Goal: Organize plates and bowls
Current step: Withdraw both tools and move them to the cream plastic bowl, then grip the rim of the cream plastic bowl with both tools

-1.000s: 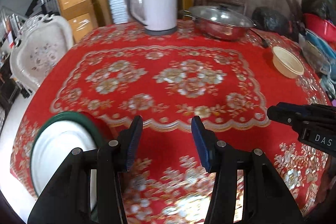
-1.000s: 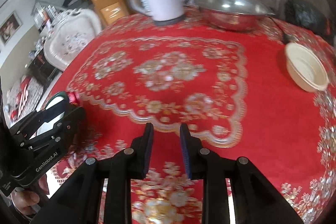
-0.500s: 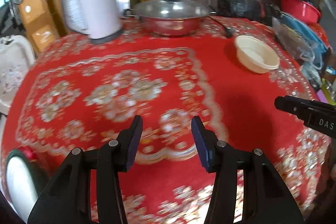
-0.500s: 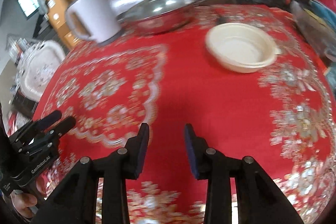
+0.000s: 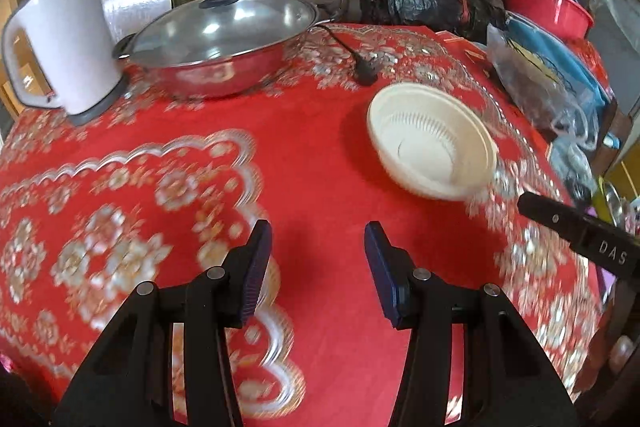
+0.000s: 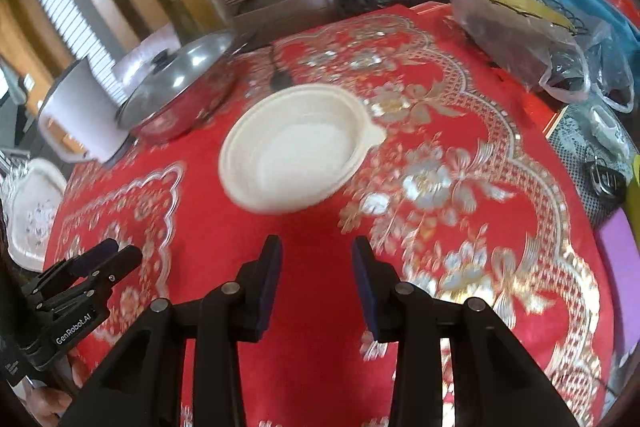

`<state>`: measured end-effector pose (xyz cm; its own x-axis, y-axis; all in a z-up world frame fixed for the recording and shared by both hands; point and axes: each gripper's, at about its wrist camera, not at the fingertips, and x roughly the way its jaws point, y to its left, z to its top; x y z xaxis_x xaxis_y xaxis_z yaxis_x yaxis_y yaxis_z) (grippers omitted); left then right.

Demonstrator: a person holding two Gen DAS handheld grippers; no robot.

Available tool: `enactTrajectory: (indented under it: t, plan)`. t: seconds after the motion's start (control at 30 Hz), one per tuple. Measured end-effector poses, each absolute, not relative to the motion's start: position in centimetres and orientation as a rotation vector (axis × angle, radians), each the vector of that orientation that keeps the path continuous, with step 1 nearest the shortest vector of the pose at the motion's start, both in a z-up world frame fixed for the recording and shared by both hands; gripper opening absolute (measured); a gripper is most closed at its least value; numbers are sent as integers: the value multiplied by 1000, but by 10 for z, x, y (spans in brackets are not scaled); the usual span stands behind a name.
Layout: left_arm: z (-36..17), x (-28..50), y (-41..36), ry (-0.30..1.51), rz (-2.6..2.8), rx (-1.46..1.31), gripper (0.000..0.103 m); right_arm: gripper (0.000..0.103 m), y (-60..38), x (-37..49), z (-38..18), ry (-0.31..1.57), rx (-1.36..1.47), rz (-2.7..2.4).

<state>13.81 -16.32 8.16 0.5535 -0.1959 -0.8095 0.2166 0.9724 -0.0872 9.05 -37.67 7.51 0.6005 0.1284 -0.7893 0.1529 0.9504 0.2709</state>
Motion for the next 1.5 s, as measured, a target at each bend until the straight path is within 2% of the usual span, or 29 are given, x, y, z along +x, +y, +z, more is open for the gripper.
enactTrajectory:
  t: [0.47,1.1,1.17,1.2,1.23,1.27,1.4,1.5]
  plan:
    - [66,204,-209,996,-266,2,48,38,-410,143,57,962,457,-30]
    - [35,241,-242,1068,-273,29,48,40,-421,167,27,983,529,-8]
    - [33,240,-243,1069,-259,42,48,38,-420,167,28,973,501,-12]
    - [33,239,-243,1064,-258,42,48,33,-418,168,28,971,481,-7]
    - [33,237,-243,1058,-254,45,42,22,-415,169,27,974,470,8]
    - [33,236,-243,1056,-248,55,25,18,-414,169,26,976,473,26]
    - [31,232,-244,1074,-245,82,19,16,-410,168,27,967,432,24]
    - [34,227,-238,1057,-236,95,19,16,-404,165,31,960,403,31]
